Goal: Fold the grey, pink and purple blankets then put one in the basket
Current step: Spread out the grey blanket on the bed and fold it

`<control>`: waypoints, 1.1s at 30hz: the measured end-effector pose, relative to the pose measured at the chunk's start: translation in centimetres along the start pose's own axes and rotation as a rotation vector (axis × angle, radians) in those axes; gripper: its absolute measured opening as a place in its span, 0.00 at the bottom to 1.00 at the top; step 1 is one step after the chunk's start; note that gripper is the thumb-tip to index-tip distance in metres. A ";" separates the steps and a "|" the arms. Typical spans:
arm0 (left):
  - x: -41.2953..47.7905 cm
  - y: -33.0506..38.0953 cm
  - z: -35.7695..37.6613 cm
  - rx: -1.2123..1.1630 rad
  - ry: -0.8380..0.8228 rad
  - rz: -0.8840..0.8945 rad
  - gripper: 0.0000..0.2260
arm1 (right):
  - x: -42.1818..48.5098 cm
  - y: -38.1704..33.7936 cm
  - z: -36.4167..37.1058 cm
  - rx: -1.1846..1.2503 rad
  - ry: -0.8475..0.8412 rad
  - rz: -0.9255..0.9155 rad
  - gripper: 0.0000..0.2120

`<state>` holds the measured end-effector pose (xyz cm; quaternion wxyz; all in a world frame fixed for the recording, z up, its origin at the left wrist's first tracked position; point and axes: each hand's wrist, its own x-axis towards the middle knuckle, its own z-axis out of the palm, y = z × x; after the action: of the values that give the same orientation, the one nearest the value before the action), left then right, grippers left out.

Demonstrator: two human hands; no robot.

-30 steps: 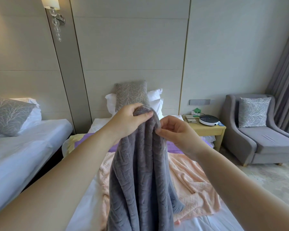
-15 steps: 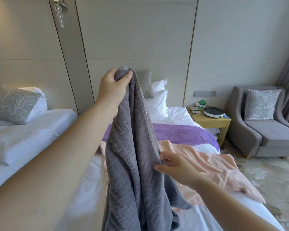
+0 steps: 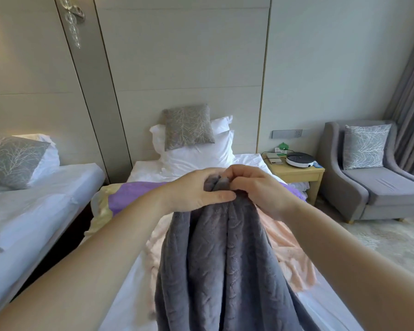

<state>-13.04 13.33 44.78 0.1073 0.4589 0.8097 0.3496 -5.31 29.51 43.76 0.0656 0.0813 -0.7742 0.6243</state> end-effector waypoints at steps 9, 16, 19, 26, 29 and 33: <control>1.0 0.0 -0.7 0.082 0.235 0.068 0.09 | -1.9 3.9 -1.9 -0.046 0.035 -0.030 0.04; 1.8 0.1 -2.8 -0.020 0.614 0.066 0.07 | -2.7 7.4 -2.1 -0.366 -0.016 0.127 0.28; 1.7 -0.3 -3.8 -0.073 0.748 0.040 0.07 | -3.1 8.2 -2.7 -0.539 -0.073 0.168 0.30; 0.9 -1.8 -5.3 -0.230 0.984 -0.096 0.09 | -4.5 8.3 -4.7 -0.803 -0.075 0.128 0.14; 0.7 -2.6 -5.6 -0.269 1.051 -0.116 0.06 | -5.1 9.0 -5.8 -0.693 -0.048 0.150 0.15; 0.8 -3.8 -5.4 -0.284 1.067 -0.188 0.06 | -5.3 9.9 -7.5 -0.590 -0.004 0.194 0.15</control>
<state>-18.72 10.19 46.34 -0.2261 0.1252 0.7341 0.6280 -2.15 39.11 34.80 0.0249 -0.0143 -0.9262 0.3759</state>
